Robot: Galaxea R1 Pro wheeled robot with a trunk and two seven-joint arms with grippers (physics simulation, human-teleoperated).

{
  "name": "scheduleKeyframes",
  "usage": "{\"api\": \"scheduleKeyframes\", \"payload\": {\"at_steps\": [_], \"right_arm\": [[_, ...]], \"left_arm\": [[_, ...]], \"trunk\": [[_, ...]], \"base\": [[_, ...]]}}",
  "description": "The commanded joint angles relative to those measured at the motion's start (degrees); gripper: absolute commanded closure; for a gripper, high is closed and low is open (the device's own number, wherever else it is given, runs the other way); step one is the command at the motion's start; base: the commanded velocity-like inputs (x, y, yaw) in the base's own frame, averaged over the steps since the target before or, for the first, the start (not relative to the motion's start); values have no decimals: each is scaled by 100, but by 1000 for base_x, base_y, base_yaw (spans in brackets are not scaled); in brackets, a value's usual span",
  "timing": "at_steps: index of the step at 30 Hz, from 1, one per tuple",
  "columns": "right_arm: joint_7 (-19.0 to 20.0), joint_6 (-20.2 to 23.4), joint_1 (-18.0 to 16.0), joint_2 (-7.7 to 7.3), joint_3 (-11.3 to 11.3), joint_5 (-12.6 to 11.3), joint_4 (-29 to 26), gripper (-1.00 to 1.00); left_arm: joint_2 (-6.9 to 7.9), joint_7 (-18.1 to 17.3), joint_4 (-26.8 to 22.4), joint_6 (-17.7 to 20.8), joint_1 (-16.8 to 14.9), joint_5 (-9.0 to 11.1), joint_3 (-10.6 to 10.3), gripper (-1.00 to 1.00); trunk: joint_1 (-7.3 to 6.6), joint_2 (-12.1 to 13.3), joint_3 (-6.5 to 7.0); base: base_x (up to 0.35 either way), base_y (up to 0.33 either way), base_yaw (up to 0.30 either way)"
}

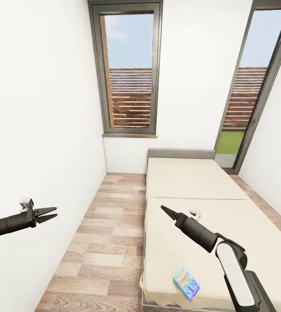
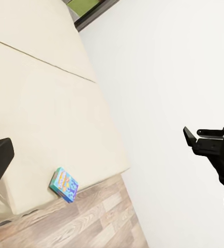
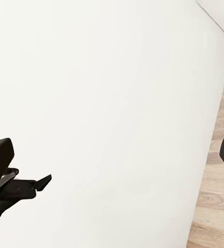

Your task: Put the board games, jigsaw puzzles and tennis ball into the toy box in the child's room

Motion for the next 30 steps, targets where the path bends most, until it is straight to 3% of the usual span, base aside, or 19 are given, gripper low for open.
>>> {"api": "scheduleKeyframes", "payload": {"at_steps": [1,30], "right_arm": [[12,36,-5,3,-10,-11,-2,-100],[-1,19,-4,11,-17,-37,-1,-100]], "left_arm": [[0,-22,0,61,-5,-7,5,-100],[-8,-39,0,105,-5,0,5,-100]], "trunk": [[26,-55,-31],[663,-1218,-552]], "base": [[0,0,-3],[0,0,0]]}}
